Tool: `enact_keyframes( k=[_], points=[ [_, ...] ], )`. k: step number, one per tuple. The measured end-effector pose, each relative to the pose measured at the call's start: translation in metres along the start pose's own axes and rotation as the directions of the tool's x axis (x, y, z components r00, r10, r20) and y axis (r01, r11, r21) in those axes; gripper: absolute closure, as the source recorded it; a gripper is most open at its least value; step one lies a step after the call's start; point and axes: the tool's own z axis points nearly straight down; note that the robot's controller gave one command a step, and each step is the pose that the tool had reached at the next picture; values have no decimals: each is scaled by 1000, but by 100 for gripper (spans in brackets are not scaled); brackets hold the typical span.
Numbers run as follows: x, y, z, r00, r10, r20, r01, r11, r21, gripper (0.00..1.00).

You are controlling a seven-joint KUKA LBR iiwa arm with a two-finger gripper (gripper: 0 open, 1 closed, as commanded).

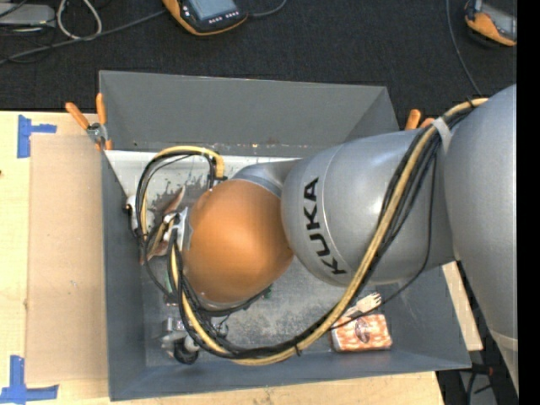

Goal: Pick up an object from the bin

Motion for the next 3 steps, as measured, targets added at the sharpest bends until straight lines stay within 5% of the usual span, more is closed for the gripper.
enact_keyframes(
  k=[3],
  points=[
    [-3, -1, -85, 1000, 4, 6, -4, 1000, 4, 100]
  ],
)
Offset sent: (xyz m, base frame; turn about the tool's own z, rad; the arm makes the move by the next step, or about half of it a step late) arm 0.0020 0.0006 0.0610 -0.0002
